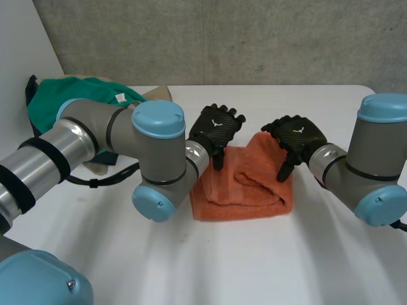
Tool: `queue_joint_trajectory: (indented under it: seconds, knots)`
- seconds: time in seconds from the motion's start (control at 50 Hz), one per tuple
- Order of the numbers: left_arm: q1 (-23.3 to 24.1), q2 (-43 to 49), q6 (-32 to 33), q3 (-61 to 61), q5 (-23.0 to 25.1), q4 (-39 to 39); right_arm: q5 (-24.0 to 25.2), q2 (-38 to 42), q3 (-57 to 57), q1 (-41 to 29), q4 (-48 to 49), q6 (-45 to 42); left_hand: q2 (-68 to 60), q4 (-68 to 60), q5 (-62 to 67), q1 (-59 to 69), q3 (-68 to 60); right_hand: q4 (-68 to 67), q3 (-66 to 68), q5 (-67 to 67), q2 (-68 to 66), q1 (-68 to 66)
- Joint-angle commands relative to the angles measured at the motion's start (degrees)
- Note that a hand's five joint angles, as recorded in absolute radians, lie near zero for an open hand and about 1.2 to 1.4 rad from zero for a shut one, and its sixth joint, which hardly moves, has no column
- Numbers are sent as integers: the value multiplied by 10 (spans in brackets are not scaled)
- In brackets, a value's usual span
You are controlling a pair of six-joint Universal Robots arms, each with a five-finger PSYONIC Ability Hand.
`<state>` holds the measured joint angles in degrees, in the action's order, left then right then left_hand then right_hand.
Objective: Fold the laundry.
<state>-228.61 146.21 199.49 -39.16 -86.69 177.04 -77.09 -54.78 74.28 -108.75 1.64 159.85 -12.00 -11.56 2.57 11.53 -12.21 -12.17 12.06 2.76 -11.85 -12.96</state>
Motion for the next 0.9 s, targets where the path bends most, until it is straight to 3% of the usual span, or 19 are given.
queue_joint_trajectory:
  seconds: [0.02,0.16,0.44,0.74,0.9]
  knots:
    - [14,18,-58,50,20,-71,-22,0,-18,19,-15,35,1,-3,-7,4,3,22,-21,-28,18,30]
    - [24,54,-79,113,18,-141,-25,-2,-26,29,-25,42,-31,-35,25,35,-29,22,-21,-28,18,30]
    - [36,111,-75,196,4,-154,-20,-2,-24,36,-27,43,-268,-272,262,273,-266,22,-21,-28,18,30]
    - [40,166,-39,305,1,-233,-12,-2,-26,37,-29,45,-271,-276,266,276,-269,22,-21,-28,18,30]
    - [45,195,11,363,-5,-247,-9,-9,-24,37,-35,45,-273,-277,267,278,-271,22,-21,-28,18,30]
